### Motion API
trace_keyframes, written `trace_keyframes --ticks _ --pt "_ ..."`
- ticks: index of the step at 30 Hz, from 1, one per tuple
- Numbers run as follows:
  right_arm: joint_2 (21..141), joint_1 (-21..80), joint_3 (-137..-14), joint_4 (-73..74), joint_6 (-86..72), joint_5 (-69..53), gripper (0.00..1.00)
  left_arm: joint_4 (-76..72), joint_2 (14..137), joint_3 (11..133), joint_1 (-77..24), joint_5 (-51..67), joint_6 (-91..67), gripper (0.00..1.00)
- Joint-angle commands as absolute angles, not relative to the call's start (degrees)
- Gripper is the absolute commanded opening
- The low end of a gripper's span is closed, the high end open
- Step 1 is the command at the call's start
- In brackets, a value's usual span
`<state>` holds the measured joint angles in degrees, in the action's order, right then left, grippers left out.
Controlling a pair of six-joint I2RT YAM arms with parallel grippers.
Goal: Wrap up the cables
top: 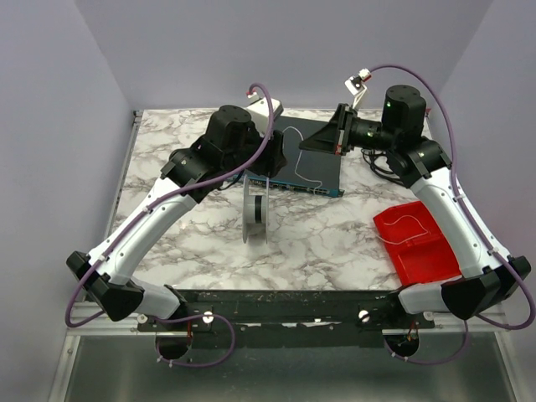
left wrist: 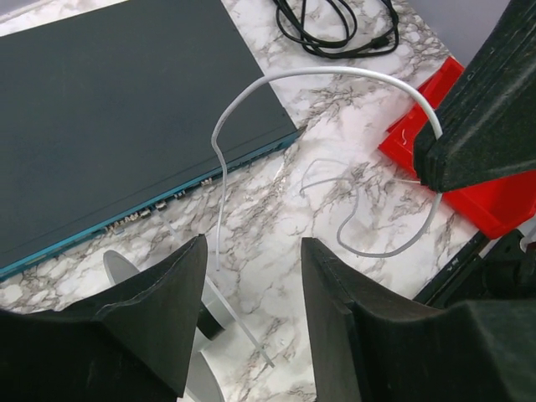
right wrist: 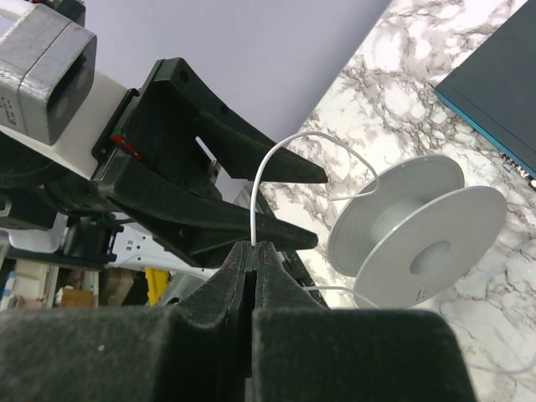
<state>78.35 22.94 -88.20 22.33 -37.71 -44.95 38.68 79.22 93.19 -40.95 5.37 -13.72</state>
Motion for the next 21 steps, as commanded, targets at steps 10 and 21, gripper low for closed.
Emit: trace_keyframes --ticks 10,21 --pt "76.8 23.4 -88.1 20.7 -37.8 -48.3 0.01 36.1 80.6 89.7 -40.6 3.1 -12.6 0.45" --pt "76.6 23.4 -86.3 20.1 -38.0 -48.3 0.01 35.1 80.8 89.0 -40.6 2.6 -13.6 0.24"
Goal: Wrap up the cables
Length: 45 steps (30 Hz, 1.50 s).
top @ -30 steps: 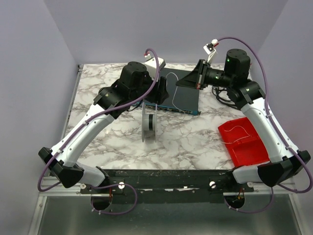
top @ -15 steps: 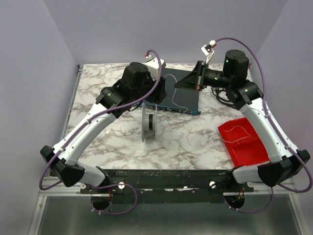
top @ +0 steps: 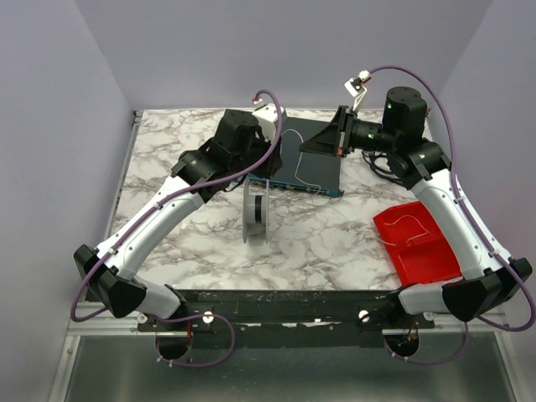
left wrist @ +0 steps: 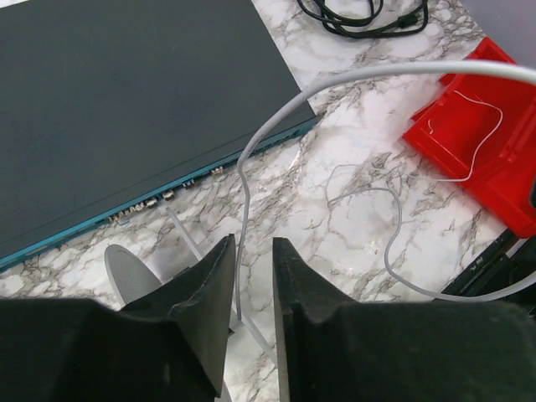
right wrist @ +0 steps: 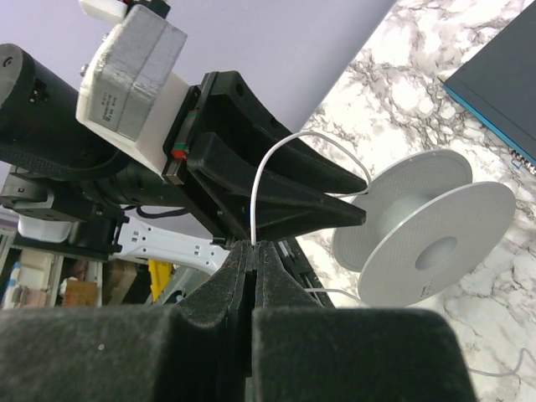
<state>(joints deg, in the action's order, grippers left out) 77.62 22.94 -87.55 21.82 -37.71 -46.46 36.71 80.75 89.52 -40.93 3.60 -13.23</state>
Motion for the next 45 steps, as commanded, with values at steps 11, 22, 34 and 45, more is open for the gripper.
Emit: trace_keyframes --ticks 11,22,34,45 --pt "77.4 23.4 -85.5 21.2 -36.8 -46.1 0.01 37.0 78.8 87.6 -40.6 1.7 -13.2 0.07" --pt "77.3 23.4 -86.5 20.8 -37.3 -47.6 0.01 35.0 79.5 85.6 -40.4 -0.4 -13.1 0.31" --pt "77.4 23.5 -85.8 21.8 -36.5 -46.9 0.01 36.4 80.6 89.9 -40.4 0.0 -12.3 0.26" --pt "78.0 23.4 -86.2 22.0 -36.4 -46.8 0.01 36.9 80.7 88.9 -40.3 1.4 -12.3 0.24"
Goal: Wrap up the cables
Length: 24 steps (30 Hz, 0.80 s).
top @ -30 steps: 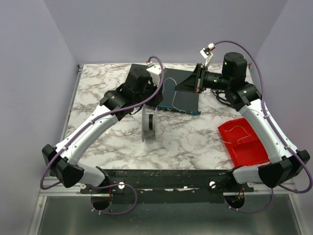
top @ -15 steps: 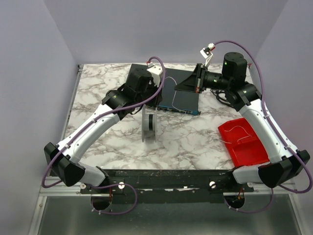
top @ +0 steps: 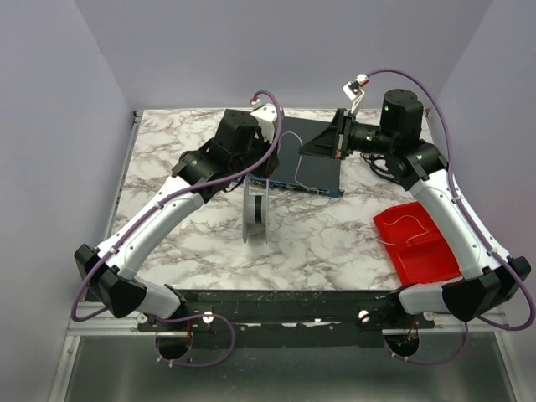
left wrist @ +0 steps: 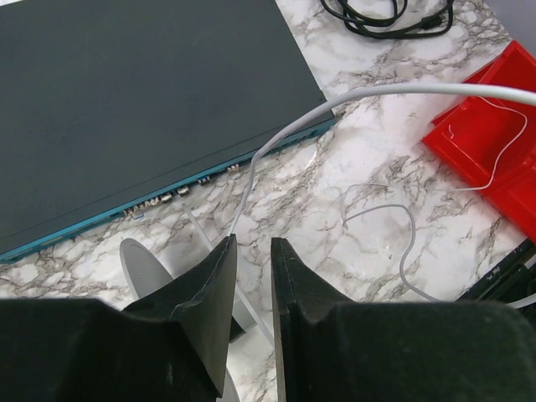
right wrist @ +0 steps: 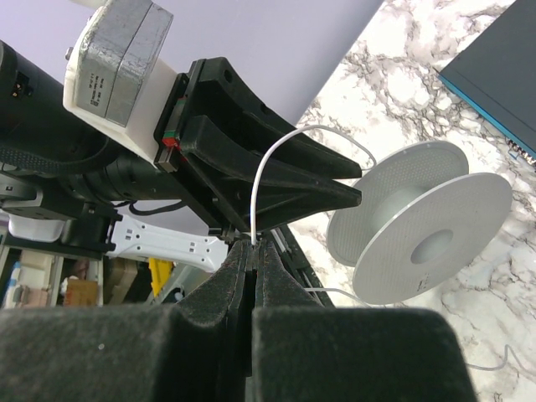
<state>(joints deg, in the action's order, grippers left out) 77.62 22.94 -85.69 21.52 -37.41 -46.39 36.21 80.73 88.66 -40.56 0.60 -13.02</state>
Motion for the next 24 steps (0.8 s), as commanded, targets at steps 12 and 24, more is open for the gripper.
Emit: trace_keyframes --ticks 12,24 --pt "78.1 23.4 -87.2 23.0 -36.0 -46.9 0.01 37.5 80.3 90.1 -40.1 -1.9 -11.6 0.31" --pt "78.5 23.4 -86.5 23.4 -35.9 -46.8 0.01 40.3 77.1 93.3 -40.0 1.3 -11.0 0.38"
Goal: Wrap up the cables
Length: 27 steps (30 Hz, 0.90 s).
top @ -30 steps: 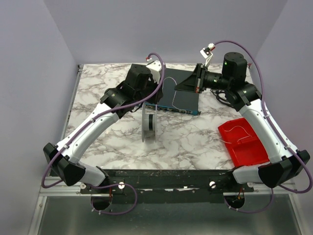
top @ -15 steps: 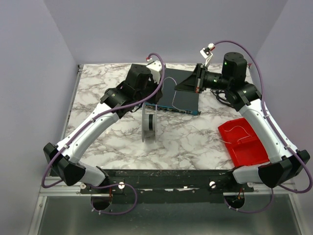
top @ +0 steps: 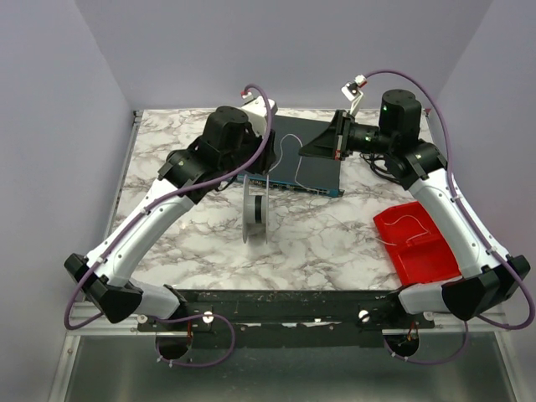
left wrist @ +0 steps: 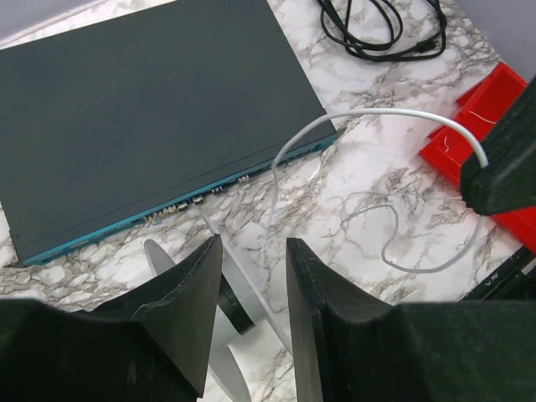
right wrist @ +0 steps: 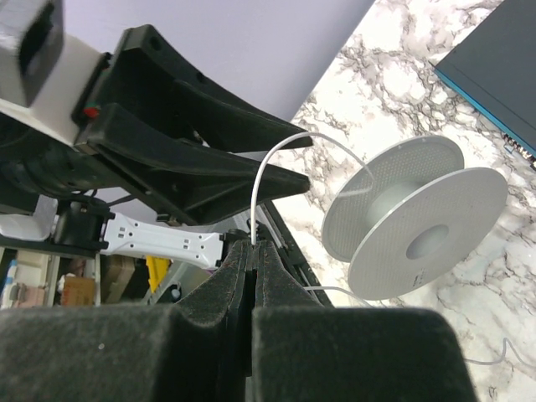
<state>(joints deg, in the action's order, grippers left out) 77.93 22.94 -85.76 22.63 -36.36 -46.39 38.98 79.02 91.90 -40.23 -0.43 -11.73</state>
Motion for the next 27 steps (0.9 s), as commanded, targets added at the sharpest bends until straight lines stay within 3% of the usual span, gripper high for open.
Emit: trace_keyframes --ticks 1,21,27 --pt "78.5 23.5 -86.4 23.4 -35.9 -46.8 0.01 40.7 77.3 93.4 -39.9 0.9 -11.0 0.38" --pt "79.7 24.8 -85.9 20.1 -38.4 -49.3 0.01 40.0 83.0 89.7 -40.0 0.5 -9.9 0.36" --pt "80.3 26.5 -84.9 17.6 -40.0 -49.9 0.01 41.1 80.9 87.2 -39.9 -6.5 -12.5 0.36"
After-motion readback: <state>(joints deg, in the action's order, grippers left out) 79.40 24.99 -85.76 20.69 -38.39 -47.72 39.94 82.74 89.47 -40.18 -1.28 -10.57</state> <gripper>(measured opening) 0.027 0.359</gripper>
